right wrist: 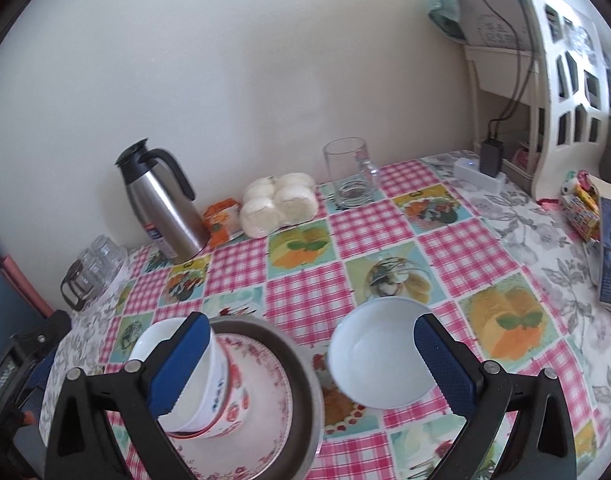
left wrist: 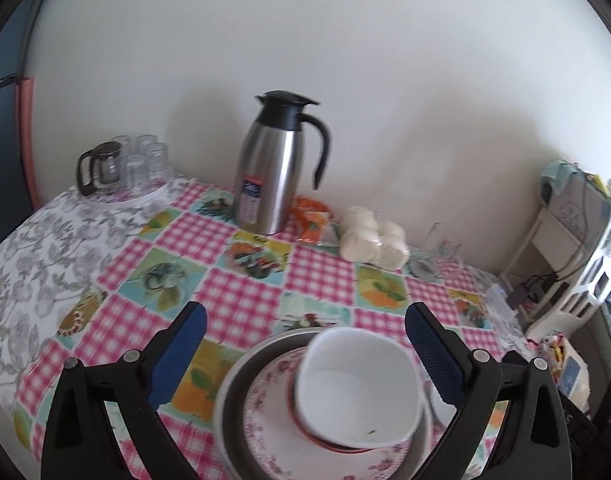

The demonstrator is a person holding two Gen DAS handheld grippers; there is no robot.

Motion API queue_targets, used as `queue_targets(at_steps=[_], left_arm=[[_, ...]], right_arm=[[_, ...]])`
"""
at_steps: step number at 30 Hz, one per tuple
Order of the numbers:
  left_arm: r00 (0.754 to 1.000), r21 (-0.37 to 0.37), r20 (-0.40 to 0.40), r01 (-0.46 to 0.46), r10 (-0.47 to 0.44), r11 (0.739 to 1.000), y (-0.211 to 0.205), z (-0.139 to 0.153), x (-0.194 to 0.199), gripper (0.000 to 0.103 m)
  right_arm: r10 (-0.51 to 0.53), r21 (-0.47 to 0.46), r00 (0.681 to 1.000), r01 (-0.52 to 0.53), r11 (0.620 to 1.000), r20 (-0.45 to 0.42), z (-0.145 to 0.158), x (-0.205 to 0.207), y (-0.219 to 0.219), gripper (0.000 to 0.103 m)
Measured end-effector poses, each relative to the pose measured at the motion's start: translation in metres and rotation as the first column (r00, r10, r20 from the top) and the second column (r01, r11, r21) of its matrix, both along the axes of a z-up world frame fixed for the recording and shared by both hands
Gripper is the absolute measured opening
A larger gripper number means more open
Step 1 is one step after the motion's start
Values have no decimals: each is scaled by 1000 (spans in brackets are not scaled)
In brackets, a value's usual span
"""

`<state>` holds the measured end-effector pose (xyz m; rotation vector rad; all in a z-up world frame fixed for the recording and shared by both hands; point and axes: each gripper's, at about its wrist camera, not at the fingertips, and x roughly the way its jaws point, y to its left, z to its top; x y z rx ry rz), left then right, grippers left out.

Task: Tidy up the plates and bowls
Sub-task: 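Move the left gripper to the pale blue round bowl on the tablecloth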

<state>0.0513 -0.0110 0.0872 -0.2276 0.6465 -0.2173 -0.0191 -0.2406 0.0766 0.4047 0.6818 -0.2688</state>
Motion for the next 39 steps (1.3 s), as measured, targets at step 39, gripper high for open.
queue_targets(at_steps=[39], left_arm=[[856, 82, -213, 495, -470, 865, -209, -27, 0, 87]], right_arm=[[-320, 166, 930, 349, 922, -180, -75, -32, -133, 103]])
